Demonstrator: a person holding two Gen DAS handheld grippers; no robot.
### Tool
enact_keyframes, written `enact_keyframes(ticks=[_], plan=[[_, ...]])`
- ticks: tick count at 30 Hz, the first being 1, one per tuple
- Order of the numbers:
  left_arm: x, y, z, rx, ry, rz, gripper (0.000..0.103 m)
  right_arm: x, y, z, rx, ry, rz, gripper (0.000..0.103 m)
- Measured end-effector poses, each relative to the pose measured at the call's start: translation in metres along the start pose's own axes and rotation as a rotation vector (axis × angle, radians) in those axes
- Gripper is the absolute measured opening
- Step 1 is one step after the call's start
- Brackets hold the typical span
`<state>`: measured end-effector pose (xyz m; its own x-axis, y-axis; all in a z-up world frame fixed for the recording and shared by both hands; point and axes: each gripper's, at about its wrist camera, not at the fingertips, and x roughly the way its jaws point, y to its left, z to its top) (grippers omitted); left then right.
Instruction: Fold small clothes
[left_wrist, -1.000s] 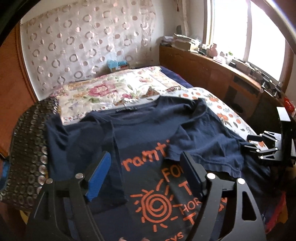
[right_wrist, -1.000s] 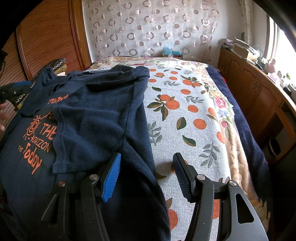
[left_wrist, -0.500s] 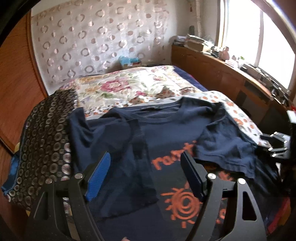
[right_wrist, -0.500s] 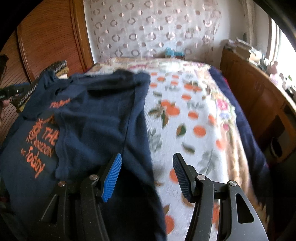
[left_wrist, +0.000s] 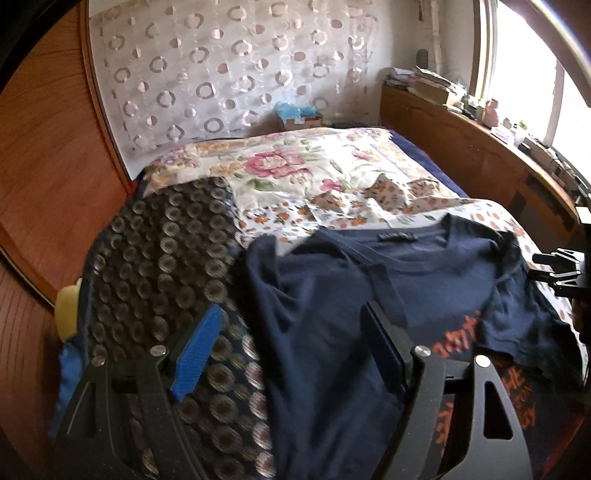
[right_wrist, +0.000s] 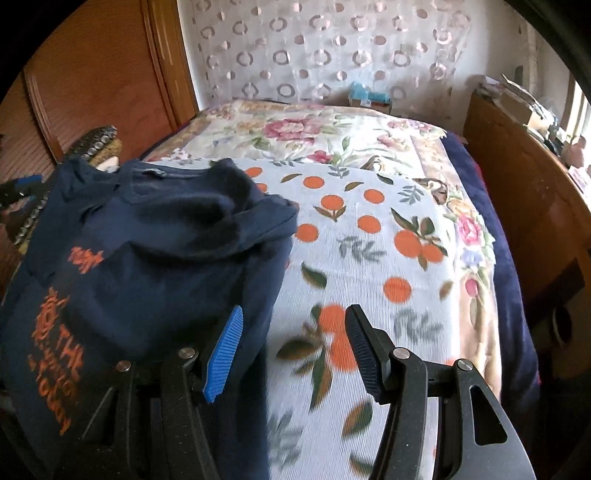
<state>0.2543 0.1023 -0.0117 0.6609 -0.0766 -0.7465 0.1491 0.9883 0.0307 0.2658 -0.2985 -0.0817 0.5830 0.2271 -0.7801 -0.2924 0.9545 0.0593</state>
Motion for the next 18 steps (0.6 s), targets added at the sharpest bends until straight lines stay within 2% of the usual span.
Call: enact_keyframes(ticks=[1, 2, 8, 10, 11, 12, 13, 18], plan=[[0.002, 0.003, 0.003, 0.004, 0.001, -0.013, 0.075, 0.005, 0.0, 0.005, 0.0, 0.002, 0.008, 0.059], [0.005, 0.005, 0.005, 0.008, 0.0, -0.022, 0.066, 0.01, 0.0, 0.009, 0.0, 0.001, 0.017, 0.059], [0.029, 0.006, 0.017, 0.054, 0.049, -0.01, 0.044, 0.027, 0.005, 0.026, -0.055, -0.006, 0.037, 0.059], [0.034, 0.003, 0.02, 0.067, 0.057, -0.006, 0.042, 0.035, 0.007, 0.028, -0.091, -0.005, 0.042, 0.058], [0.037, 0.003, 0.022, 0.068, 0.063, -0.007, 0.042, 0.037, 0.01, 0.03, -0.112, -0.007, 0.05, 0.054], [0.039, 0.003, 0.023, 0.07, 0.065, -0.003, 0.042, 0.038, 0.009, 0.031, -0.123, -0.01, 0.065, 0.04], [0.041, 0.002, 0.024, 0.073, 0.069, 0.0, 0.042, 0.039, 0.009, 0.034, -0.127, -0.015, 0.076, 0.031], [0.048, 0.006, 0.026, 0.065, 0.084, 0.007, 0.042, 0.037, -0.008, 0.047, -0.06, -0.085, 0.078, 0.028]])
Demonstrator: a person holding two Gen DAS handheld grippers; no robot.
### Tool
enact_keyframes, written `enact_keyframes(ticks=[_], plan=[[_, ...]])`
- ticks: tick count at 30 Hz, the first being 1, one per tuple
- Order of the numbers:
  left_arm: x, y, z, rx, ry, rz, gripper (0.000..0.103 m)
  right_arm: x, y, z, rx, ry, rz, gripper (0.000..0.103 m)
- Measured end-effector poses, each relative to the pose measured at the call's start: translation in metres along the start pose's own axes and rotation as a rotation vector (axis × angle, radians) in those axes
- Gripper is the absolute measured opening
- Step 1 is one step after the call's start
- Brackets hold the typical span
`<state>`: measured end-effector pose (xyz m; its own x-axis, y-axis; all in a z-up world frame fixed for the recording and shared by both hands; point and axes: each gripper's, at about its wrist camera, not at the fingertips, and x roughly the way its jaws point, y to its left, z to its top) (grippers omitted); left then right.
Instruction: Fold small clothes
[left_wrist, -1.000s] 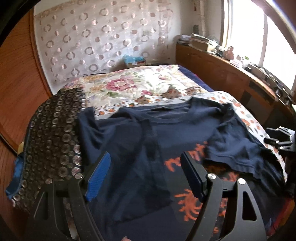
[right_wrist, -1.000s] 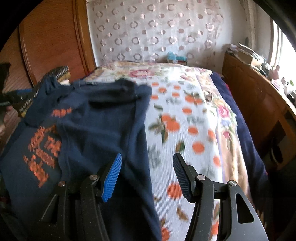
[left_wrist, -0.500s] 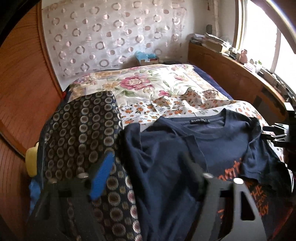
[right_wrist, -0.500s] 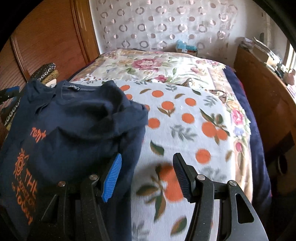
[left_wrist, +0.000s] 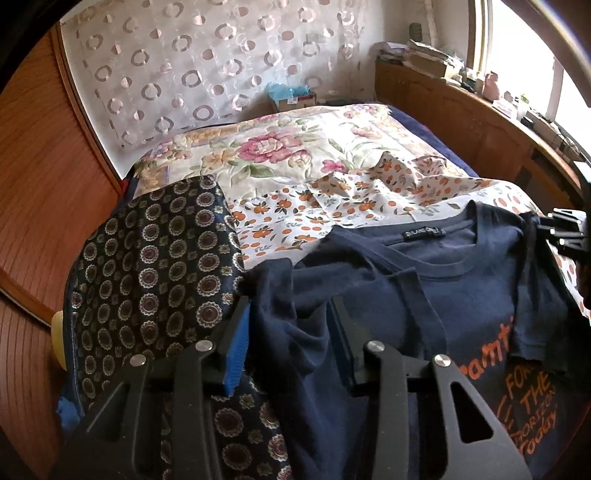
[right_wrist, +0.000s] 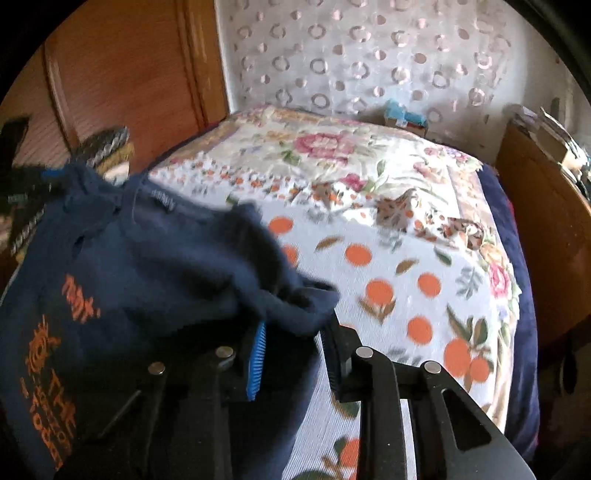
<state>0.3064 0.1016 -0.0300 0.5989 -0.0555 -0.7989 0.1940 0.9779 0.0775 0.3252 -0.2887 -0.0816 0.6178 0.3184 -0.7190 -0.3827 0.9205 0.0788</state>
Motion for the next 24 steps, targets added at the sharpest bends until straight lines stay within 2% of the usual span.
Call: enact_keyframes(ticks=[3, 6, 9, 12, 13, 14, 17, 19, 21, 23, 24], plan=[[0.001, 0.001, -0.001, -0.008, -0.002, -0.003, 0.042, 0.0, -0.017, 0.001, 0.074, -0.029, -0.043, 0.028], [0.002, 0.002, -0.001, -0.008, -0.008, -0.009, 0.04, 0.004, -0.023, -0.001, 0.094, -0.016, -0.02, 0.029], [0.002, 0.0, -0.001, 0.007, -0.009, -0.005, 0.03, 0.005, -0.02, -0.002, 0.079, 0.011, -0.001, 0.03], [0.004, 0.0, 0.001, 0.011, -0.009, 0.006, 0.018, 0.006, -0.021, -0.002, 0.071, 0.049, 0.05, 0.047], [0.004, 0.0, 0.001, 0.009, -0.012, 0.005, 0.01, 0.008, -0.02, -0.003, 0.063, 0.064, 0.049, 0.047], [0.003, 0.0, 0.001, 0.006, -0.017, 0.004, 0.007, 0.011, -0.025, 0.004, 0.056, 0.08, 0.037, 0.047], [-0.005, 0.001, 0.002, -0.024, -0.058, 0.027, 0.004, 0.021, -0.03, 0.003, 0.064, 0.116, 0.017, 0.047], [-0.016, -0.002, 0.0, -0.027, -0.094, -0.029, 0.004, 0.024, -0.03, 0.007, 0.07, 0.107, 0.013, 0.047], [-0.024, -0.006, -0.002, -0.023, -0.112, -0.026, 0.004, 0.027, -0.024, 0.011, 0.061, 0.104, 0.0, 0.047], [-0.037, -0.012, -0.004, -0.02, -0.141, -0.05, 0.003, 0.03, -0.017, 0.014, 0.042, 0.101, 0.003, 0.042], [-0.043, -0.015, -0.006, -0.022, -0.154, -0.059, 0.003, 0.027, -0.013, 0.014, 0.033, 0.101, 0.017, 0.017]])
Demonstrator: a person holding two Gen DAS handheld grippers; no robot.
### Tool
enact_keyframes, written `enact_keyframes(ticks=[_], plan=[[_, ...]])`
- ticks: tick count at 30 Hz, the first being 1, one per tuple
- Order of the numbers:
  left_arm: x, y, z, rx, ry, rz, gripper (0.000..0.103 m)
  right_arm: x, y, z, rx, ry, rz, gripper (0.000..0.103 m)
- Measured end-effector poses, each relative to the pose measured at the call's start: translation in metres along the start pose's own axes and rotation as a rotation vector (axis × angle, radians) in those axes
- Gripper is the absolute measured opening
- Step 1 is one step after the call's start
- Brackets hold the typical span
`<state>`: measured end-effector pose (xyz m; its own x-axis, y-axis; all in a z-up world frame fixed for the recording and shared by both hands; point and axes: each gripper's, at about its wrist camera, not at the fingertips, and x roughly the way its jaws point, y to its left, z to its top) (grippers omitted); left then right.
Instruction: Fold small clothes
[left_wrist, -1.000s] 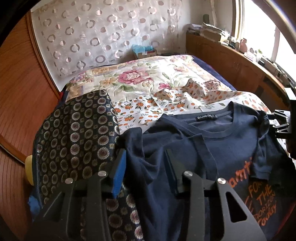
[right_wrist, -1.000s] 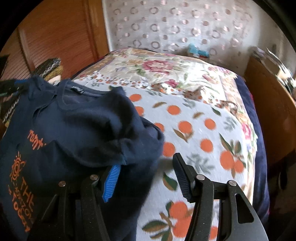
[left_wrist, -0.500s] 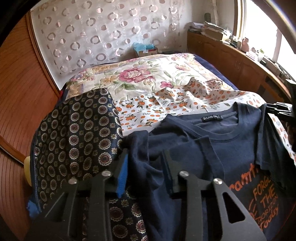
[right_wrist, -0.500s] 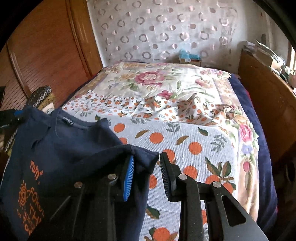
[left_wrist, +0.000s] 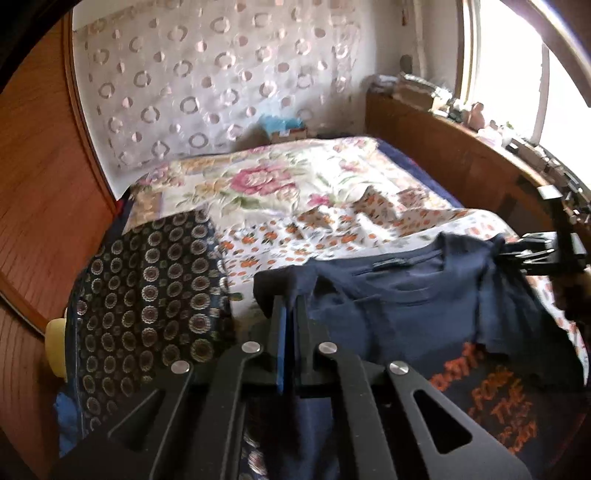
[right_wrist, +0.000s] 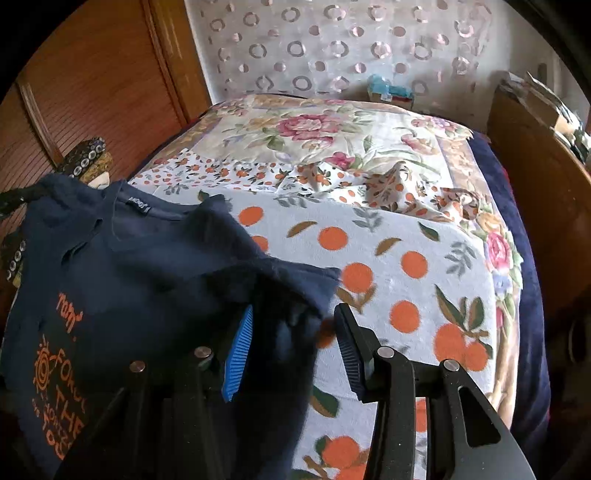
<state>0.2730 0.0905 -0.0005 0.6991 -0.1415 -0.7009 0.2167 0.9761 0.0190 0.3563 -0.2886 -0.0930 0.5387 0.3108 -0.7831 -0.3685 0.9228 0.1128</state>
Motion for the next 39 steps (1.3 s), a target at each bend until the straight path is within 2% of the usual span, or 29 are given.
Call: enact_keyframes(ticks=[1, 2, 8, 11, 16, 19, 24, 29, 33, 36, 39], plan=[[-0.007, -0.003, -0.001, -0.002, -0.013, -0.009, 0.003, -0.002, 0.004, 0.0, -0.008, -0.006, 0.004, 0.011], [-0.015, -0.005, -0.002, -0.006, -0.03, -0.017, 0.003, -0.008, 0.009, -0.002, -0.026, -0.031, -0.013, 0.01], [-0.076, -0.015, -0.022, -0.014, -0.119, -0.068, 0.003, -0.082, 0.042, -0.02, -0.087, -0.208, 0.034, 0.009], [-0.108, -0.018, -0.045, -0.031, -0.152, -0.091, 0.003, -0.126, 0.053, -0.043, -0.093, -0.273, 0.053, 0.009], [-0.157, -0.019, -0.093, -0.056, -0.197, -0.097, 0.003, -0.187, 0.069, -0.104, -0.11, -0.335, 0.055, 0.009], [-0.182, -0.017, -0.121, -0.085, -0.22, -0.085, 0.003, -0.214, 0.072, -0.145, -0.096, -0.342, 0.059, 0.009], [-0.206, -0.011, -0.168, -0.138, -0.2, -0.098, 0.003, -0.24, 0.073, -0.197, -0.078, -0.316, 0.061, 0.009], [-0.231, -0.018, -0.188, -0.139, -0.209, -0.101, 0.003, -0.269, 0.077, -0.22, -0.073, -0.294, 0.052, 0.009], [-0.255, -0.021, -0.2, -0.149, -0.219, -0.093, 0.003, -0.289, 0.085, -0.223, -0.072, -0.282, 0.052, 0.009], [-0.259, -0.024, -0.215, -0.152, -0.192, -0.09, 0.003, -0.286, 0.083, -0.242, -0.04, -0.241, 0.082, 0.009], [-0.249, -0.018, -0.228, -0.173, -0.15, -0.045, 0.003, -0.265, 0.078, -0.256, -0.02, -0.167, 0.086, 0.009]])
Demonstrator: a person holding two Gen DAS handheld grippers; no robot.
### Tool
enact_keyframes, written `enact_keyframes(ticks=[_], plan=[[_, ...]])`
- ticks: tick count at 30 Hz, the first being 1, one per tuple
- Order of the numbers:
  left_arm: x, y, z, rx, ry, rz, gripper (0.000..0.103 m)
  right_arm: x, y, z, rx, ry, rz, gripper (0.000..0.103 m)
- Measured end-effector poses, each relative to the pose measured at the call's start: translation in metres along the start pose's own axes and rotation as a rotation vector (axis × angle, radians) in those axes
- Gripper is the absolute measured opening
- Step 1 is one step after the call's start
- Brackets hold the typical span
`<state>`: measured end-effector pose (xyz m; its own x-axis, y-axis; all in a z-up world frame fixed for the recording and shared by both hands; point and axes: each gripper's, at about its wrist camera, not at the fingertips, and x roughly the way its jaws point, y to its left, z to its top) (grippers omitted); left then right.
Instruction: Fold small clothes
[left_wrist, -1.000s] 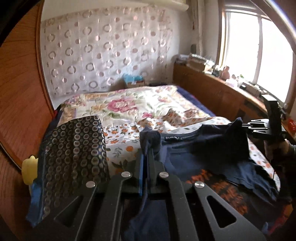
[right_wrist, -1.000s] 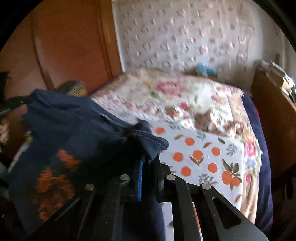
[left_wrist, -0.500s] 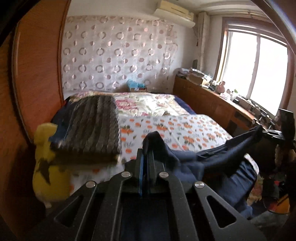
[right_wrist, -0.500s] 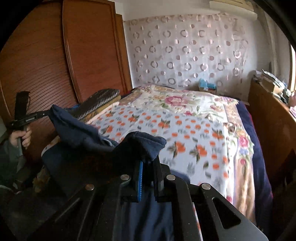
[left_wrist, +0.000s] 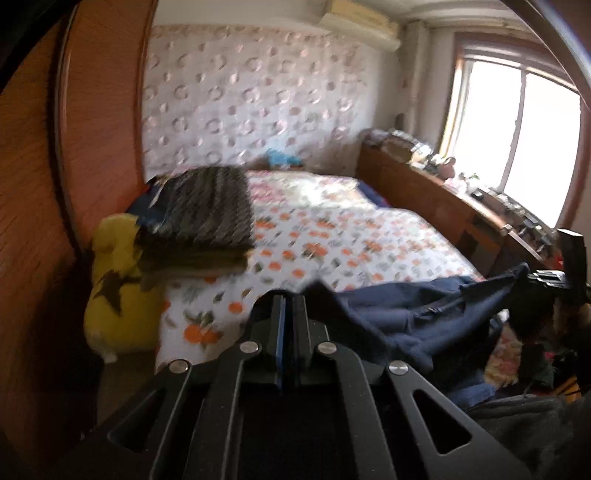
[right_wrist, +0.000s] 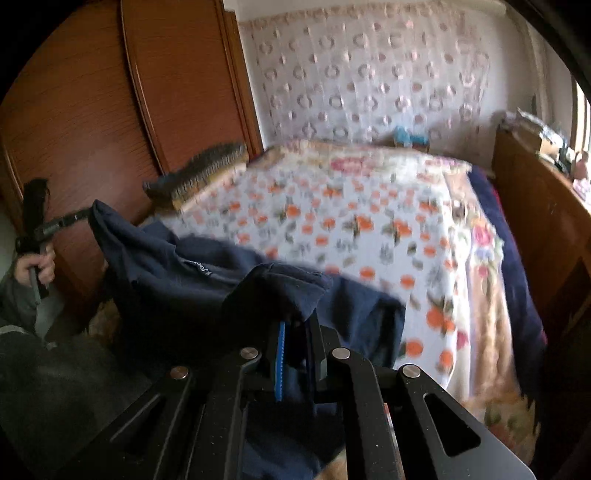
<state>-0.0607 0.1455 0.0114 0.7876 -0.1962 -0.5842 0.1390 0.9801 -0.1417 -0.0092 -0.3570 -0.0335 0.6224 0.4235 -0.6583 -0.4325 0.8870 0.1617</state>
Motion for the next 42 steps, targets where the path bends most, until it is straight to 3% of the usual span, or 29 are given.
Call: enact_keyframes(ticks=[5, 9, 10, 11, 12, 13, 14, 21, 31, 36, 42], plan=[[0.012, 0.017, -0.008, -0.034, 0.026, 0.036, 0.004, 0.023, -0.01, -0.011, 0.035, 0.093, -0.042, 0.009], [0.033, 0.015, -0.005, 0.005, 0.064, 0.056, 0.004, 0.016, -0.005, 0.003, 0.006, 0.081, -0.062, 0.018], [0.038, 0.015, -0.005, 0.01, 0.069, 0.052, 0.008, 0.011, -0.002, 0.003, -0.003, 0.074, -0.068, 0.025], [0.045, 0.014, -0.003, 0.012, 0.077, 0.044, 0.025, 0.007, -0.001, 0.005, -0.013, 0.064, -0.078, 0.028], [0.051, 0.014, -0.002, 0.012, 0.083, 0.037, 0.033, 0.001, 0.001, 0.007, -0.022, 0.057, -0.088, 0.037], [0.054, 0.014, -0.001, 0.013, 0.086, 0.033, 0.037, -0.002, 0.0, 0.009, -0.024, 0.056, -0.092, 0.045], [0.061, 0.011, 0.002, 0.02, 0.094, 0.03, 0.038, -0.004, -0.002, 0.008, -0.027, 0.057, -0.094, 0.047], [0.102, 0.002, 0.022, 0.082, 0.158, 0.019, 0.044, -0.008, -0.015, 0.015, -0.026, 0.026, -0.134, 0.048], [0.16, 0.003, 0.017, 0.117, 0.315, 0.028, 0.045, 0.086, -0.041, 0.022, 0.047, 0.073, -0.151, 0.048], [0.168, 0.005, 0.003, 0.125, 0.364, 0.037, 0.045, 0.111, -0.044, 0.02, 0.066, 0.101, -0.173, 0.048], [0.169, 0.019, -0.001, 0.062, 0.376, -0.002, 0.051, 0.116, -0.042, 0.02, 0.051, 0.116, -0.184, 0.048]])
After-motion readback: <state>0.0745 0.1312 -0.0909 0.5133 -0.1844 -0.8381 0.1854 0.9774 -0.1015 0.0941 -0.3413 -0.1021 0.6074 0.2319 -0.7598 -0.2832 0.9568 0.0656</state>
